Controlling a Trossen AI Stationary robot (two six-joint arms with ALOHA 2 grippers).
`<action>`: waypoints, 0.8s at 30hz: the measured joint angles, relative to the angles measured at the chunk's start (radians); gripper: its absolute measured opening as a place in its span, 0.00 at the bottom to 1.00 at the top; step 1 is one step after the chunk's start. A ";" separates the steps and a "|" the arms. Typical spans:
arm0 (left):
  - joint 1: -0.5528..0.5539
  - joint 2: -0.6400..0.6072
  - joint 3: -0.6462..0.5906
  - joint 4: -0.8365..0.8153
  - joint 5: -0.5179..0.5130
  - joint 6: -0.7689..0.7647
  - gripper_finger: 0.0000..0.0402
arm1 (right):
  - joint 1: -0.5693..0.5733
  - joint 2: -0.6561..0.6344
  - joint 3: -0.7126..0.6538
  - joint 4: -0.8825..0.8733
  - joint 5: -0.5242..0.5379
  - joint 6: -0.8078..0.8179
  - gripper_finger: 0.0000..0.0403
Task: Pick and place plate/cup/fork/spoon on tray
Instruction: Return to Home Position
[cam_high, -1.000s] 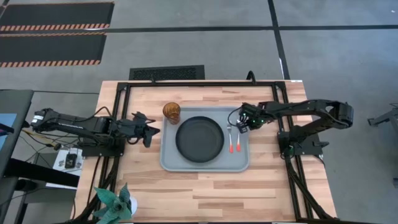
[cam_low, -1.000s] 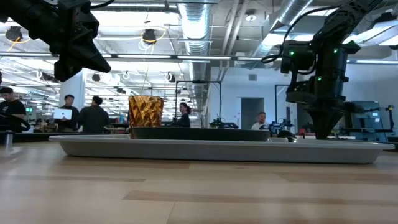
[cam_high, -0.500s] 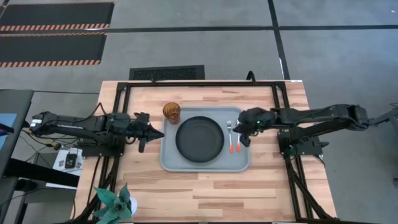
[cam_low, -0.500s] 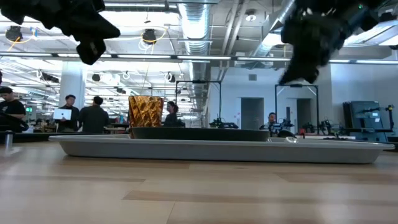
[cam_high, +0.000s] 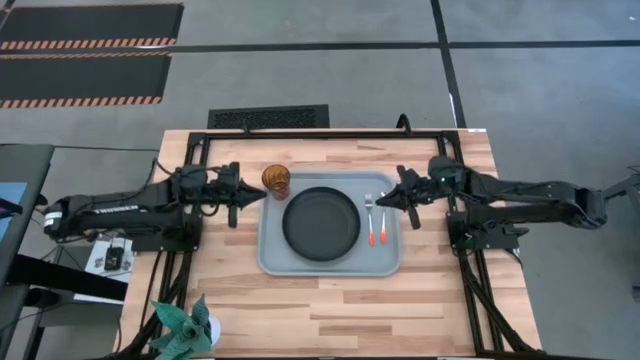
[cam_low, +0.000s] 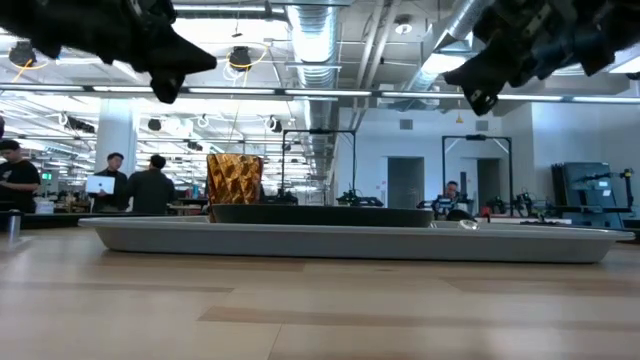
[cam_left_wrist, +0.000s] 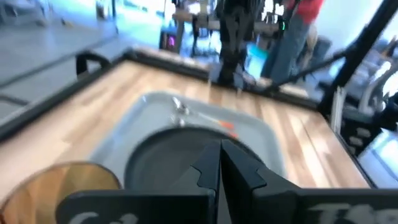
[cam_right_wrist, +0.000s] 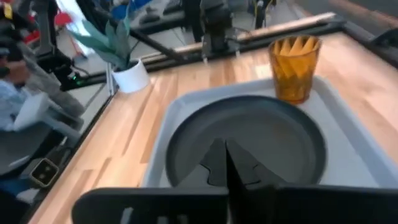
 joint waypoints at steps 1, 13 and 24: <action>0.013 -0.004 -0.027 0.059 0.010 -0.003 0.00 | -0.017 -0.009 -0.023 0.032 -0.025 0.002 0.01; 0.040 -0.196 -0.256 0.251 -0.033 -0.060 0.00 | -0.053 -0.271 -0.177 0.095 0.005 -0.031 0.01; 0.040 -0.476 -0.268 -0.049 -0.103 -0.030 0.00 | -0.059 -0.564 -0.340 0.139 0.107 0.003 0.00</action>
